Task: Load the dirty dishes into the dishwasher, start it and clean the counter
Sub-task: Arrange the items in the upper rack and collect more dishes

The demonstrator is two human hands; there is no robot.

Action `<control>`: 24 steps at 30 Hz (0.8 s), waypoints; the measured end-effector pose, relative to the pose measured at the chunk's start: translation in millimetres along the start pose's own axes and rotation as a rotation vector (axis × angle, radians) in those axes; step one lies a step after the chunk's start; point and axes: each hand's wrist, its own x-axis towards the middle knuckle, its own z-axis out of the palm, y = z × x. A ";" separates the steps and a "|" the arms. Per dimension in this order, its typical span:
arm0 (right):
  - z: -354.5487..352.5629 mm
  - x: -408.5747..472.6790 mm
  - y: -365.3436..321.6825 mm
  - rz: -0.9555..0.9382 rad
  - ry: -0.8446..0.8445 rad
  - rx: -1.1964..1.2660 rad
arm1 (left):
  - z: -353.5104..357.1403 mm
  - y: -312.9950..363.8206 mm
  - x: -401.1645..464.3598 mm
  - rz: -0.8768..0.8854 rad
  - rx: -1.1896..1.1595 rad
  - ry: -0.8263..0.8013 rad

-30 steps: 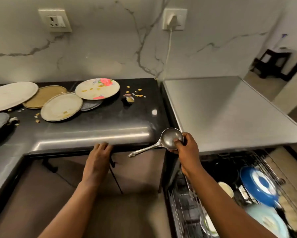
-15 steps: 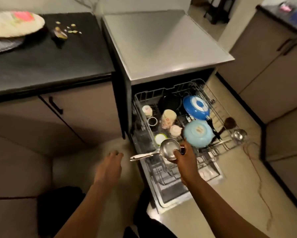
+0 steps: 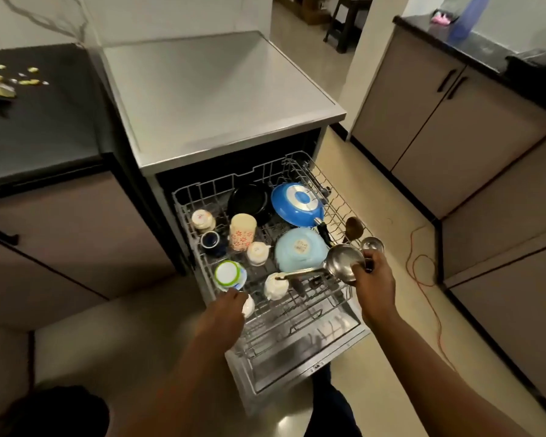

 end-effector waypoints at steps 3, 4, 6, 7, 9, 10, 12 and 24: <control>-19.3 59.8 0.6 -0.064 -0.001 -0.020 | 27.8 36.7 35.8 -0.038 -0.068 -0.055; -24.7 80.6 -1.6 -0.090 -0.015 -0.033 | 37.0 50.8 47.4 -0.068 -0.121 -0.070; -33.5 130.5 -5.6 -0.161 -0.034 -0.062 | 55.2 80.4 73.1 -0.138 -0.154 -0.157; -37.1 150.9 -9.7 -0.192 -0.036 -0.093 | 64.0 93.4 79.6 -0.152 -0.152 -0.227; -41.5 191.1 -15.5 -0.262 -0.041 -0.116 | 81.7 111.2 92.6 -0.171 -0.170 -0.340; -43.8 210.3 -16.4 -0.284 -0.047 -0.127 | 92.2 120.0 96.0 -0.190 -0.186 -0.370; -45.5 239.1 -18.1 -0.312 -0.062 -0.164 | 102.6 131.1 97.8 -0.250 -0.201 -0.365; 5.1 323.3 -2.6 -0.495 -0.295 -0.486 | 101.3 130.7 121.2 -0.411 -0.263 -0.376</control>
